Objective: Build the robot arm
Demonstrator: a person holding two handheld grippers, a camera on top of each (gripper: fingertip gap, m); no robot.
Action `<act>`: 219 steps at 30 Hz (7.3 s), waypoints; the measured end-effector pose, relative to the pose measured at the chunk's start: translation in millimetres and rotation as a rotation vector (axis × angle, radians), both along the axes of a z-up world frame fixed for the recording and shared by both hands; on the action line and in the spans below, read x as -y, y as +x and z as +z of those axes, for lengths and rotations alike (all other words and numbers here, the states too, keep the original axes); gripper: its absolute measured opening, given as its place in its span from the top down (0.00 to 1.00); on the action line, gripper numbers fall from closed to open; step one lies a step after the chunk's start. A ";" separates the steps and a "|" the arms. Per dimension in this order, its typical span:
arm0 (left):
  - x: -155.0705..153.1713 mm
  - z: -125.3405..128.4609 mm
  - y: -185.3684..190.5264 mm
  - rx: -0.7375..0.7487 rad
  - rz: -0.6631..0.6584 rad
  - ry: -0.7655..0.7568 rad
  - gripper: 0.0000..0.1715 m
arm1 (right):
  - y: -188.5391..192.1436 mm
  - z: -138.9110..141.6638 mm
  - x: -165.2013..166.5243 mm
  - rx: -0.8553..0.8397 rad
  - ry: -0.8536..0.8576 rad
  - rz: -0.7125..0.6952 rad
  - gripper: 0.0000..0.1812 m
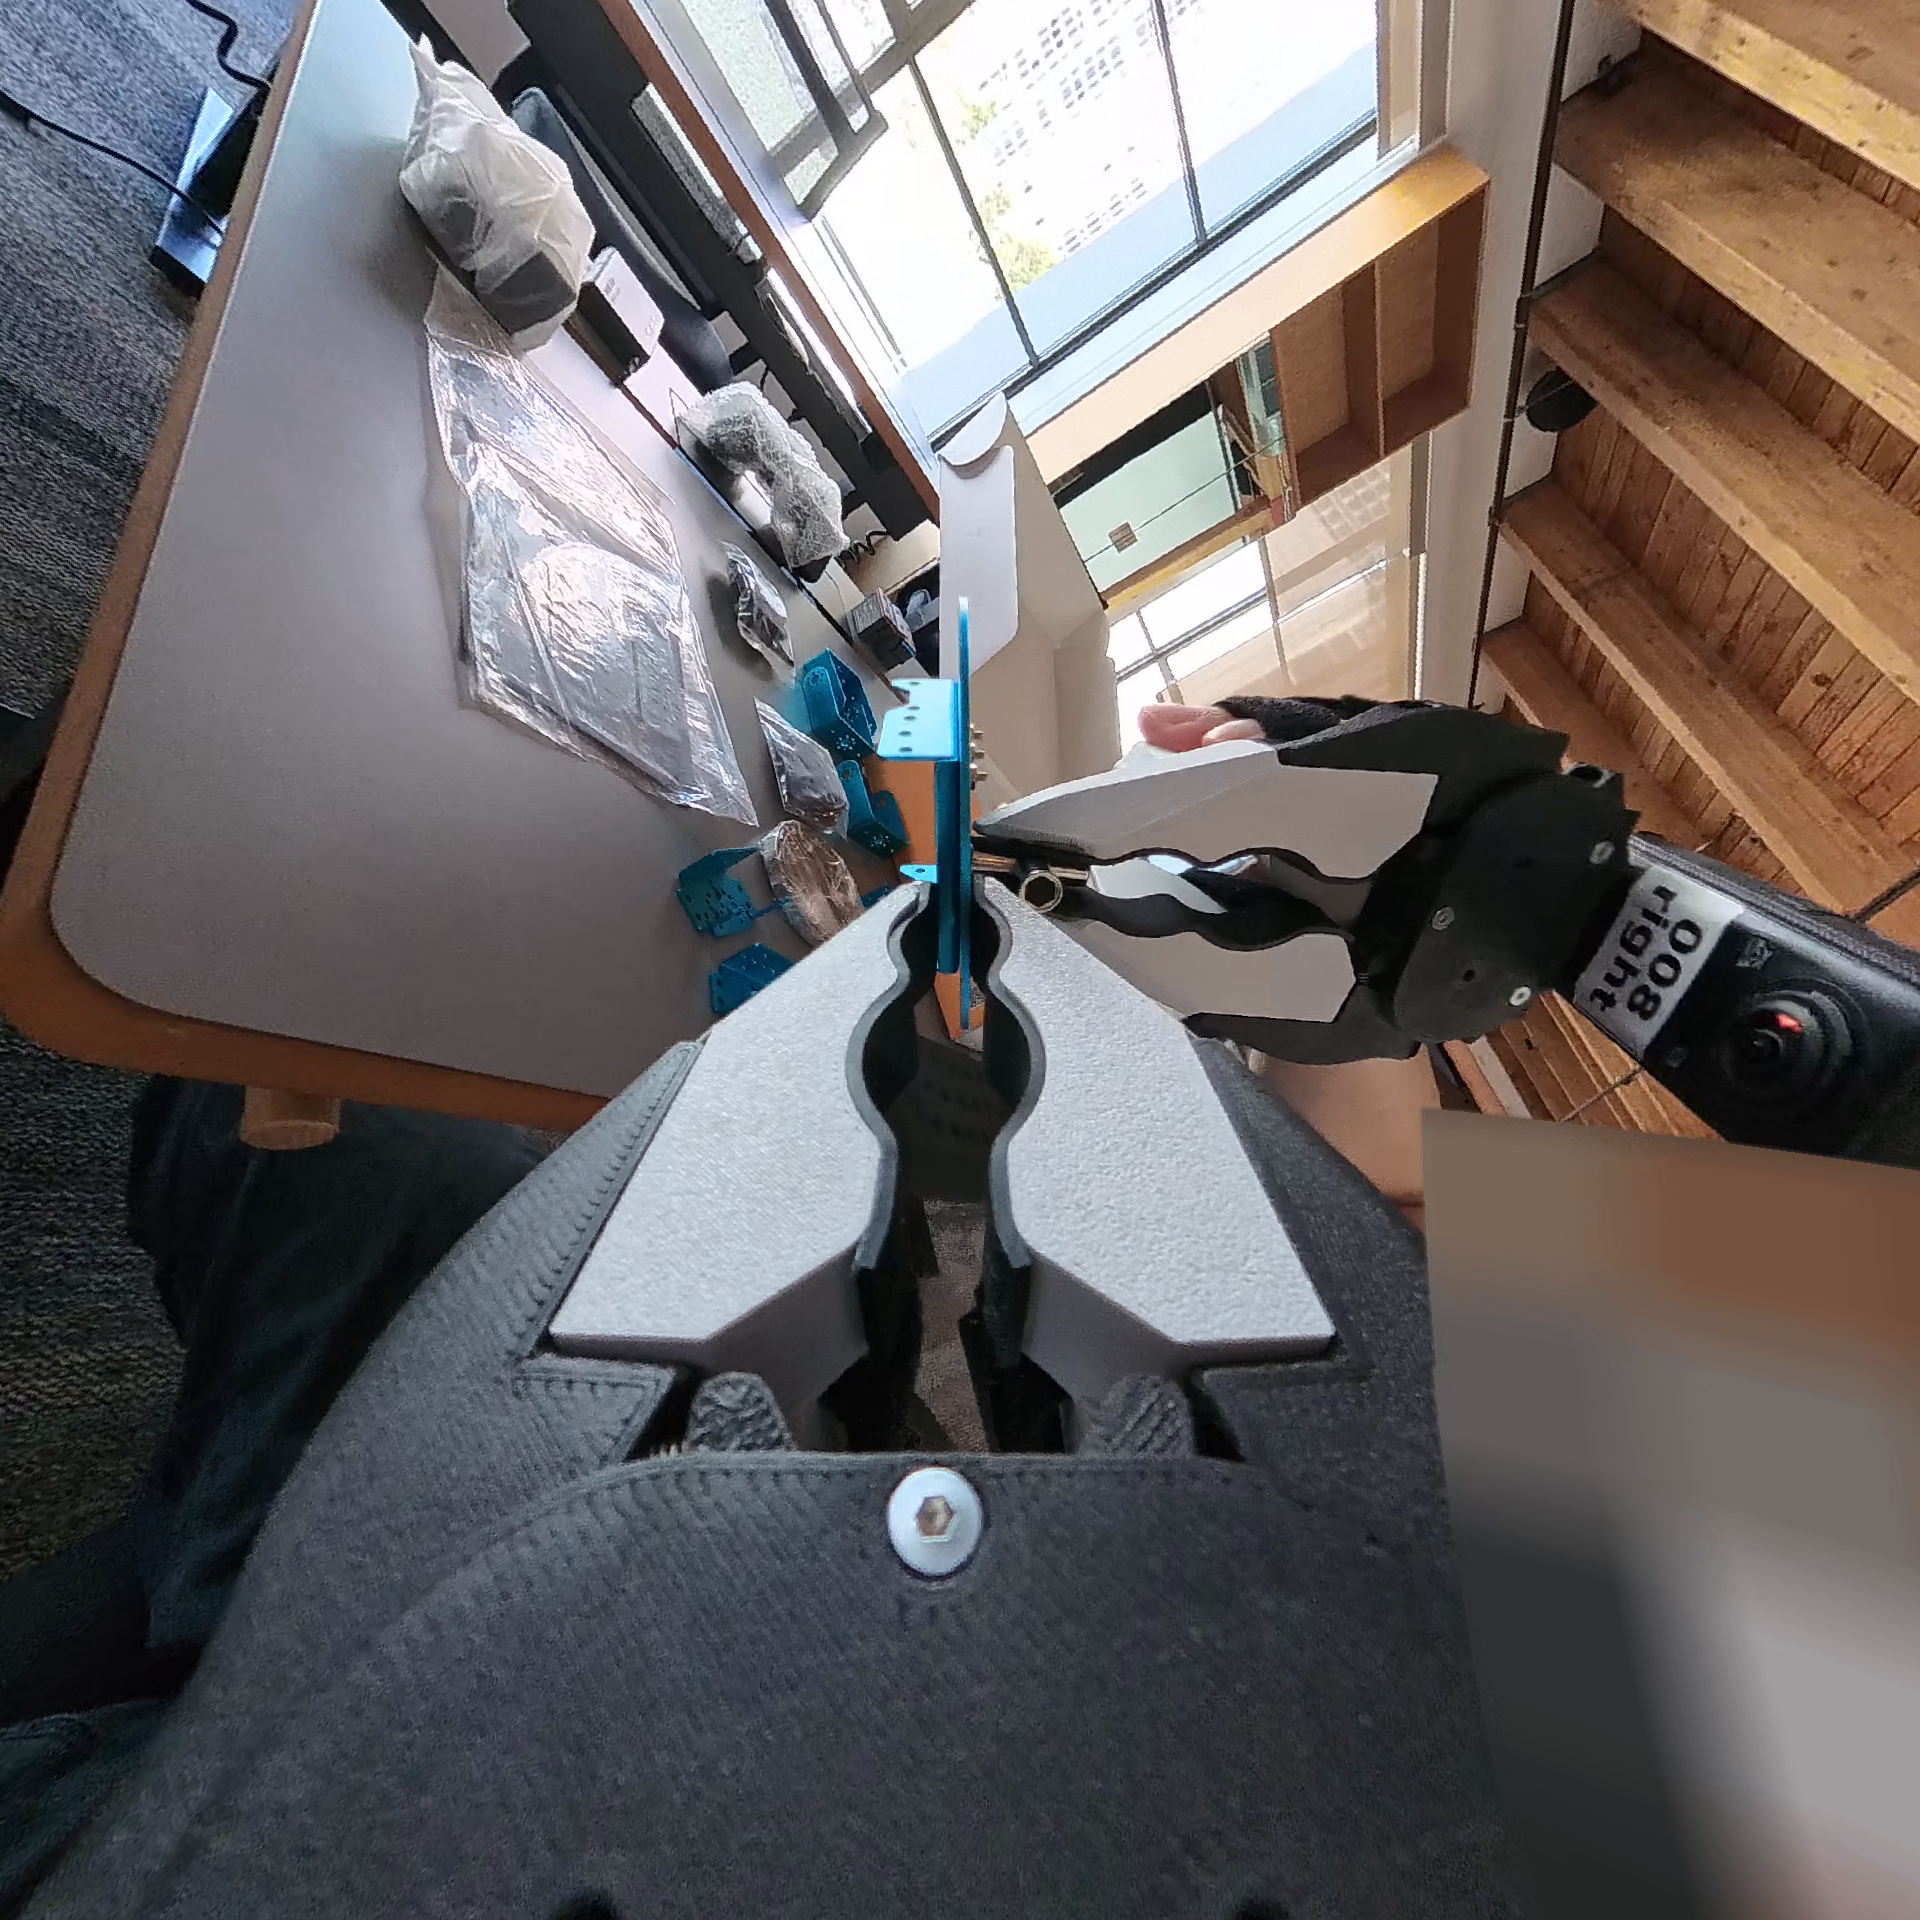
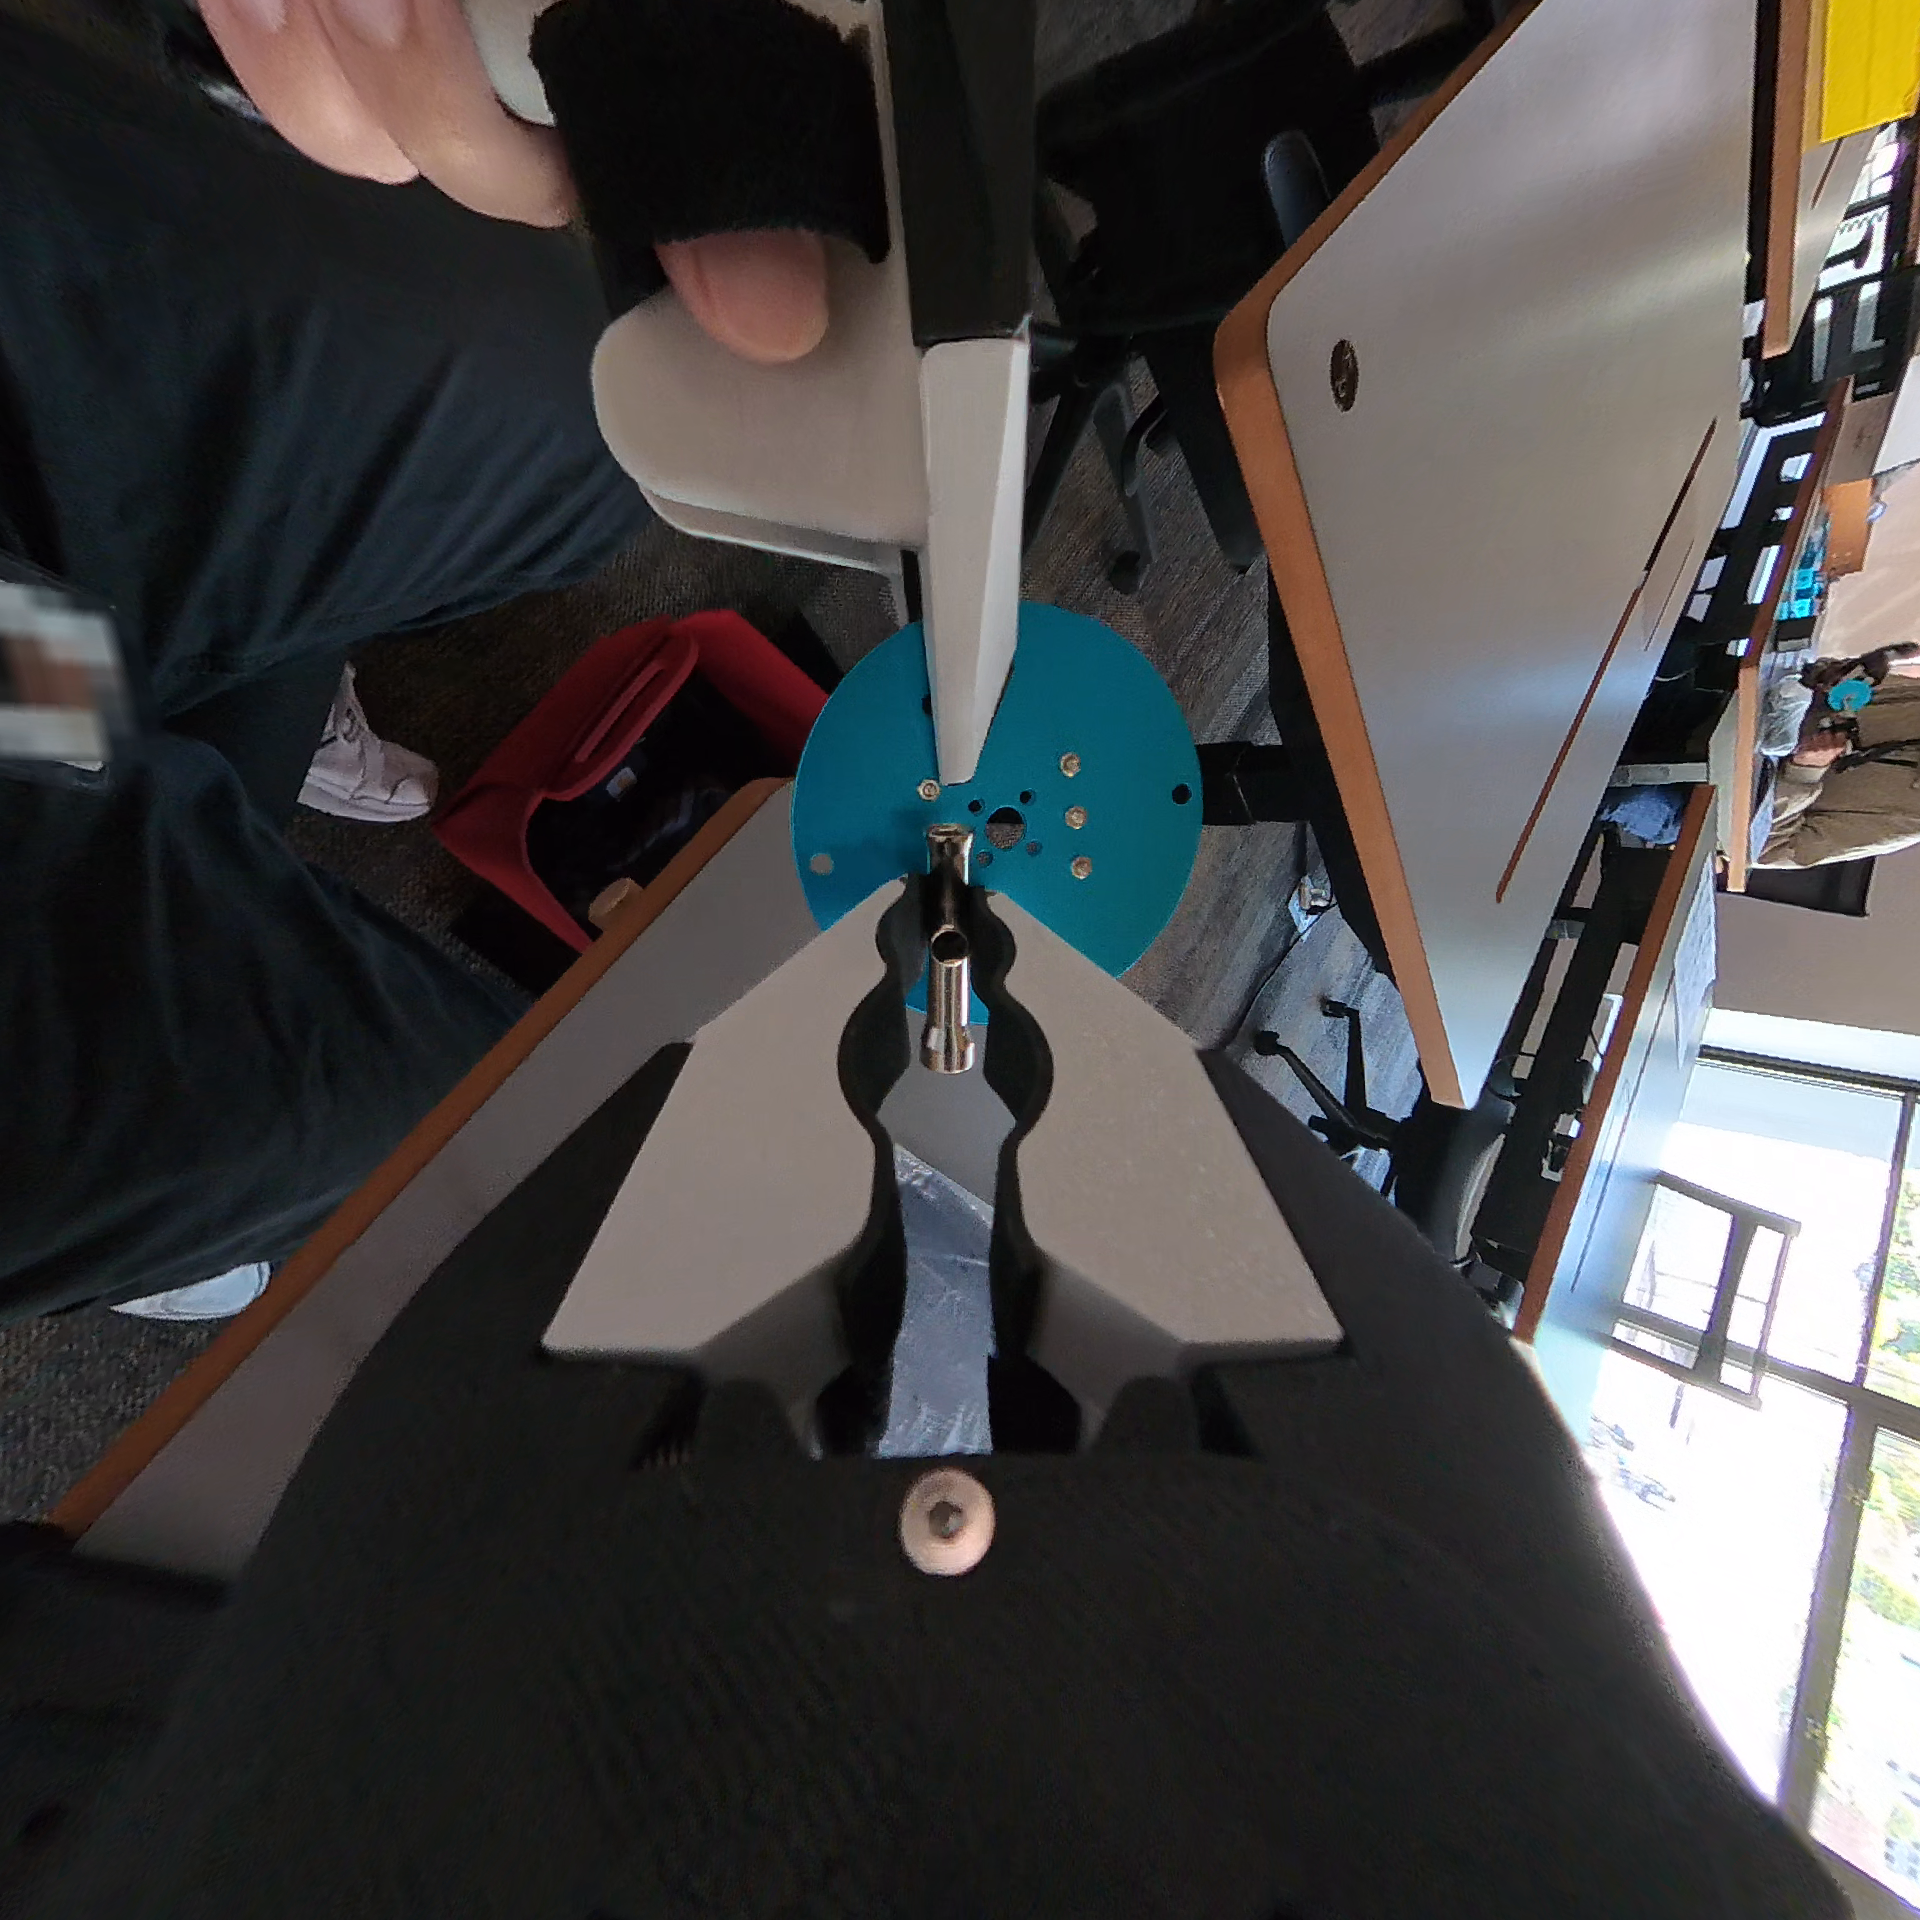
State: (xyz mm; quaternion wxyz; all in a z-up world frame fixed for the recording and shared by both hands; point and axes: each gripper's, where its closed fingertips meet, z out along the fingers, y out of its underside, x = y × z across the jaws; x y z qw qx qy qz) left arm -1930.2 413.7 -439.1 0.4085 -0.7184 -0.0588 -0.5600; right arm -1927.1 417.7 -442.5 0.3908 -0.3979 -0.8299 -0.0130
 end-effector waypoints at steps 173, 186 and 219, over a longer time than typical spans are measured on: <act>25.1 84.4 -36.5 -0.429 0.445 0.719 0.98 | -28.8 102.3 30.6 -0.610 0.100 0.029 0.97; 27.7 81.2 -31.2 -0.435 0.417 0.668 0.98 | -41.8 81.5 31.0 -0.245 0.347 0.106 0.96; 57.2 111.2 -47.6 -0.472 0.668 0.902 0.99 | -56.4 108.8 52.7 -0.600 0.289 0.077 0.96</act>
